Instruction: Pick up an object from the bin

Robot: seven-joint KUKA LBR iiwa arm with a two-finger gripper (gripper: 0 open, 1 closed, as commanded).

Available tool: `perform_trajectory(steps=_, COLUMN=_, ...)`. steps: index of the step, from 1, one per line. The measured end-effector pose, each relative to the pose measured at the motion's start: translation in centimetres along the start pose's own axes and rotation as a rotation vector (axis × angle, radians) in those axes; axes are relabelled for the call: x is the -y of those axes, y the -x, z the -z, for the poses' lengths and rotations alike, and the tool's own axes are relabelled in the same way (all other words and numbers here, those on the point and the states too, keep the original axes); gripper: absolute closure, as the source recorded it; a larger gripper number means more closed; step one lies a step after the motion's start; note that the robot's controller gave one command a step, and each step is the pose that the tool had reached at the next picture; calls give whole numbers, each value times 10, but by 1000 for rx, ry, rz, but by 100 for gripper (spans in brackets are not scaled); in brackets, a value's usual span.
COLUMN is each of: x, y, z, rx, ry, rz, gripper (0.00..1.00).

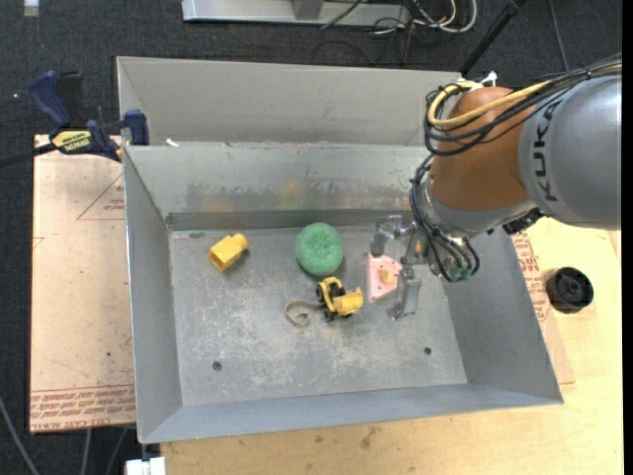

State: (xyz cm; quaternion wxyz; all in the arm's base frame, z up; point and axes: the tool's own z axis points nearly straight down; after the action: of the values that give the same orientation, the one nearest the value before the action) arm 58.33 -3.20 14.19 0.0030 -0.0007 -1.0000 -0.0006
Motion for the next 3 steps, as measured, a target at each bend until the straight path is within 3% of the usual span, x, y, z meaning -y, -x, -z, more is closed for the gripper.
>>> perform_trajectory(steps=1, x=0, y=2, z=5, rx=7, ry=0, rz=1, gripper=0)
perform_trajectory(steps=2, x=-39, y=-2, z=-40, rx=15, ry=-3, rz=189, gripper=0)
perform_trajectory(steps=3, x=-60, y=-6, z=-60, rx=4, ry=0, rz=289, gripper=0)
